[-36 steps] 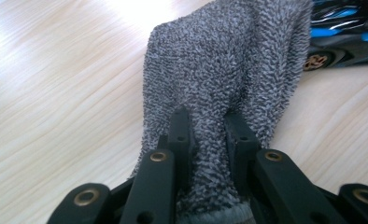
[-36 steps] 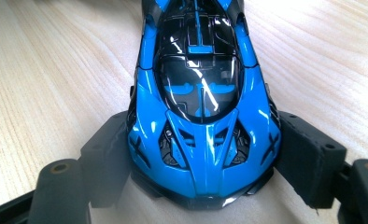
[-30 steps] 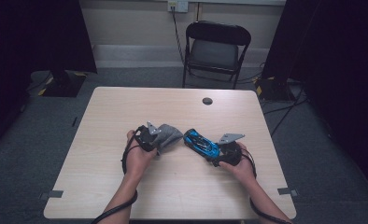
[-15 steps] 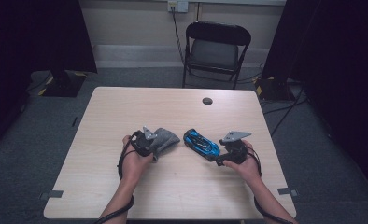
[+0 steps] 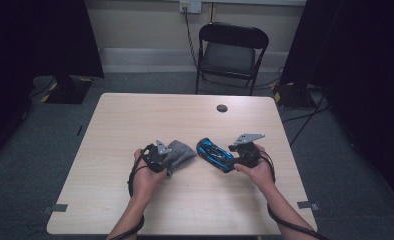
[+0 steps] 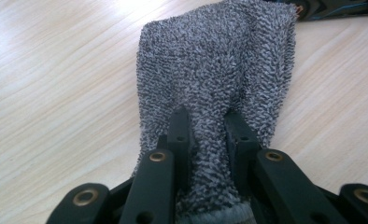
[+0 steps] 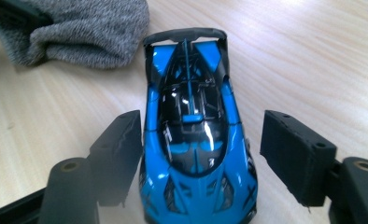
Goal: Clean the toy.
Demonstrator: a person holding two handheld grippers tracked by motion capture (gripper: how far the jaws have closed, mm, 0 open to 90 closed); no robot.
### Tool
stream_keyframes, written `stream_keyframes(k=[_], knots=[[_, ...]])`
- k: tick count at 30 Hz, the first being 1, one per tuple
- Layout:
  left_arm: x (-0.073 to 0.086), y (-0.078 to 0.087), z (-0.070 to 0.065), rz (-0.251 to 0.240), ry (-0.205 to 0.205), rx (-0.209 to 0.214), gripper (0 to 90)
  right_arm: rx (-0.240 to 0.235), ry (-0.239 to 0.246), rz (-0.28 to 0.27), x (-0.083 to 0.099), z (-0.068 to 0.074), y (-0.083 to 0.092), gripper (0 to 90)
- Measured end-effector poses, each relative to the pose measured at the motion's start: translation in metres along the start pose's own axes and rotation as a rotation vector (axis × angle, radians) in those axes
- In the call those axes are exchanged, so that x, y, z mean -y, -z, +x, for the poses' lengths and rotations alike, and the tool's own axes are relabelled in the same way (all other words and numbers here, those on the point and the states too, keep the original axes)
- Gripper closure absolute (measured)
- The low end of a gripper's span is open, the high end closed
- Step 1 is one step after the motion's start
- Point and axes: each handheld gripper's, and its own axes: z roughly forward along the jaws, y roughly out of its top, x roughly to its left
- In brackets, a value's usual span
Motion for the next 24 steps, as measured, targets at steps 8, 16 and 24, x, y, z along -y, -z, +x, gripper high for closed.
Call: stream_keyframes(k=[8, 16, 24], knots=[[-0.004, -0.004, -0.006, -0.001, -0.014, 0.017, 75.3, -0.023, 0.010, 0.016, -0.011, 0.001, -0.012, 40.5], [-0.007, -0.007, -0.007, -0.007, -0.012, 0.011, 75.3, 0.002, 0.036, 0.057, -0.015, 0.006, -0.028, 41.7], [-0.005, -0.010, -0.016, 0.005, -0.042, 0.044, 73.6, -0.001, 0.039, 0.052, -0.015, 0.005, -0.034, 42.8]])
